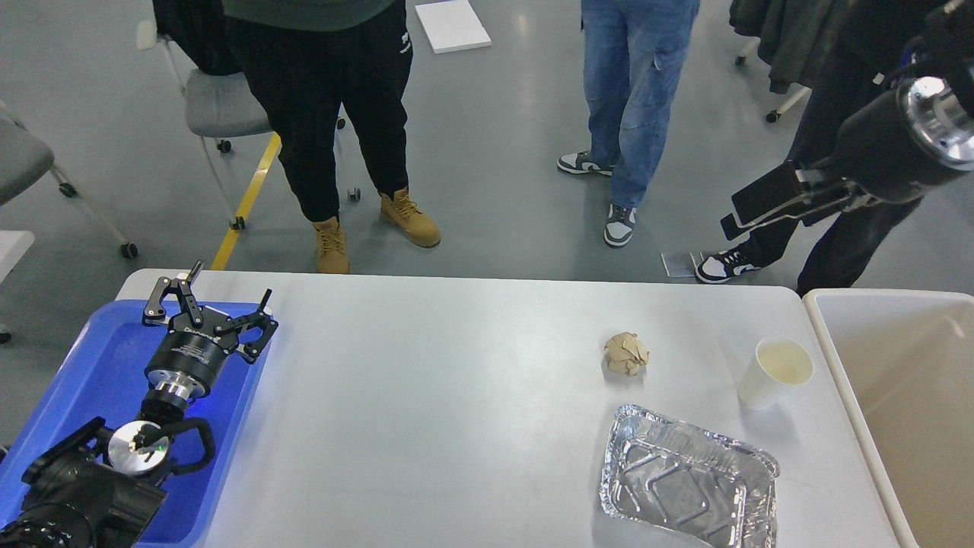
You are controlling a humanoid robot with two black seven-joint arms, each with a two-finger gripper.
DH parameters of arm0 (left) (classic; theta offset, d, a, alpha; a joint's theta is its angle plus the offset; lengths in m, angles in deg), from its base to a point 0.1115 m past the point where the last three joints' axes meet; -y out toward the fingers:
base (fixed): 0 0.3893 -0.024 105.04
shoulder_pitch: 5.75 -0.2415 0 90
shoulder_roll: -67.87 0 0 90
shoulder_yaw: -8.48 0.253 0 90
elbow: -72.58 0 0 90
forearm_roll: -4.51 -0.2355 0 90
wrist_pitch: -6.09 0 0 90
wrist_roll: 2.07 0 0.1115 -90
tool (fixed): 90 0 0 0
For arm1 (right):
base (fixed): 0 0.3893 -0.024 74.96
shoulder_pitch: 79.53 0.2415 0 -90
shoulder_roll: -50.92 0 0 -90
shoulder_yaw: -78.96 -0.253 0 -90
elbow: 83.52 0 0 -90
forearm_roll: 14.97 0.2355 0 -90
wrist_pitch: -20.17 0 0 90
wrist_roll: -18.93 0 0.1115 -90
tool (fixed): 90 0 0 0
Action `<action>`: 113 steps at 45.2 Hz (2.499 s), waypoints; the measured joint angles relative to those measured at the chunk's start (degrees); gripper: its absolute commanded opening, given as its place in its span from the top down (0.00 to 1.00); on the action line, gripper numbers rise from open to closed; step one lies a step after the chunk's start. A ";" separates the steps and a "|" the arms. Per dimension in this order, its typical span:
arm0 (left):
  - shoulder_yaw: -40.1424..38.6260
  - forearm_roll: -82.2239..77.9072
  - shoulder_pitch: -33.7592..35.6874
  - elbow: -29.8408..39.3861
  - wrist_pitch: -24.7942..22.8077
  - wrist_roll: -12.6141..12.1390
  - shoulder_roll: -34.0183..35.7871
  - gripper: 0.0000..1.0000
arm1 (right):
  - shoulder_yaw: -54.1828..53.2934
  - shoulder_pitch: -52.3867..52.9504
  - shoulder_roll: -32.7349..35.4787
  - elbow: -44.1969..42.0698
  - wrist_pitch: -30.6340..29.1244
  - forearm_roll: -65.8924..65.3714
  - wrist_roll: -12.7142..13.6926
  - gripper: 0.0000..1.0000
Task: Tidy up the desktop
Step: 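Raise the right gripper up and away from the paper cup, then lower the right gripper down beside the small paper cup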
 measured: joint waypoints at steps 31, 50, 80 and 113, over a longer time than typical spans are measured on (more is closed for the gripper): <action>0.08 0.00 0.00 0.00 0.00 0.00 0.00 0.00 | -2.66 1.72 -13.37 3.66 -5.62 1.42 3.11 0.00; 0.09 0.00 0.00 0.00 0.00 0.00 0.00 0.00 | 4.09 -0.71 -17.46 1.25 -5.85 14.13 19.72 0.00; 0.04 0.00 0.00 0.00 0.00 0.00 0.00 0.00 | 15.04 1.95 -15.25 3.86 -5.88 28.08 26.46 0.00; 0.02 0.00 0.00 0.00 0.00 0.01 0.00 0.00 | 15.00 2.45 -15.15 4.84 -5.88 29.30 25.90 0.00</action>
